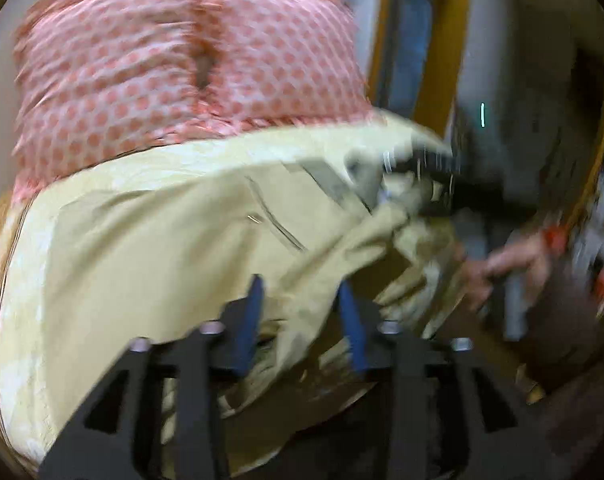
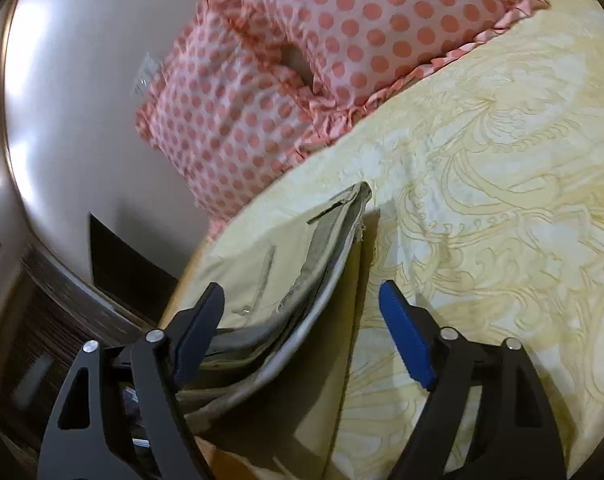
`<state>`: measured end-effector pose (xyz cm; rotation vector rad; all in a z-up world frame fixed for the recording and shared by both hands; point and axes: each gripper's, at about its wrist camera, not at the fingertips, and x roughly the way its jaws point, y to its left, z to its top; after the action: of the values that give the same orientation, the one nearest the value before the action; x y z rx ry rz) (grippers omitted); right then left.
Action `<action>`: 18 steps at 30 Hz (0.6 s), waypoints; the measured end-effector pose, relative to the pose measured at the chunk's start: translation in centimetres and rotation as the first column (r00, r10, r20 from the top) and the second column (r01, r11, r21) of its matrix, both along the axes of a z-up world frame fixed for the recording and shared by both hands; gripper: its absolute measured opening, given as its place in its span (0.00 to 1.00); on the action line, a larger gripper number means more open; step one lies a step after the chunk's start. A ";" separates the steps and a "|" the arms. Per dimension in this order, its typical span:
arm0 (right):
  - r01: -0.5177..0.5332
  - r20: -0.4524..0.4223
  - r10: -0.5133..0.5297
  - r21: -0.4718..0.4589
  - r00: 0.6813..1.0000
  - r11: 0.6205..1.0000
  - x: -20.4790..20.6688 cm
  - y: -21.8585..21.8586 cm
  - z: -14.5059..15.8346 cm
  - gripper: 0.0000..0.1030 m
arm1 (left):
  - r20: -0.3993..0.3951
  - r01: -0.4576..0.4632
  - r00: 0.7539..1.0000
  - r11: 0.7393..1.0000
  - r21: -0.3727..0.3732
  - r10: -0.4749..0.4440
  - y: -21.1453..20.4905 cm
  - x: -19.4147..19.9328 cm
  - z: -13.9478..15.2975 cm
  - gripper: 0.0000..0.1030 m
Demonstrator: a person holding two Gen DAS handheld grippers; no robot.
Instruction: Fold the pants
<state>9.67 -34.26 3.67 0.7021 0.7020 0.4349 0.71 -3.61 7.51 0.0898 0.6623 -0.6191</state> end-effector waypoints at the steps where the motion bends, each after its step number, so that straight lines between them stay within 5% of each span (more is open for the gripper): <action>1: -0.012 -0.005 0.012 -0.009 1.000 1.000 0.2 0.2 -0.1 0.62 | 0.020 -0.053 0.998 0.998 -0.029 0.054 1.7 0.5 0.7 0.56; 3: -0.053 -0.035 0.051 -0.057 0.998 0.997 1.1 1.1 -0.4 0.53 | 0.028 -0.229 0.972 0.971 -0.073 0.232 6.1 2.7 1.9 0.59; 5: -0.060 -0.020 0.058 -0.133 0.998 0.989 1.3 2.1 -0.4 0.51 | -0.099 -0.331 0.943 0.922 -0.199 0.317 10.3 5.4 1.8 0.61; 6: -0.068 -0.019 0.066 -0.171 0.998 0.983 1.6 2.7 -0.5 0.48 | -0.153 -0.384 0.921 0.901 -0.203 0.358 12.0 7.1 1.3 0.61; 8: -0.097 -0.017 0.096 -0.181 0.995 0.979 1.8 3.5 -0.3 0.40 | -0.206 -0.468 0.872 0.880 -0.081 0.444 13.8 10.8 -0.4 0.60; 13: -0.129 -0.061 0.119 -0.179 0.991 0.975 2.8 3.4 -0.7 0.38 | -0.374 -0.413 0.853 0.909 -0.060 0.363 14.8 15.4 -3.7 0.60; 17: -0.171 -0.099 0.162 -0.092 0.982 0.981 4.3 2.6 -1.2 0.38 | -0.420 -0.310 0.875 0.945 -0.100 0.242 13.8 17.1 -3.8 0.79; 18: -0.201 -0.101 0.193 -0.071 0.976 0.977 4.6 2.5 -1.3 0.27 | -0.424 -0.295 0.877 0.950 -0.105 0.226 13.6 17.6 -3.8 0.78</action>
<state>14.28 -31.75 2.34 0.5814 0.8778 0.5549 18.29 9.95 3.71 -0.2921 1.0050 -0.4286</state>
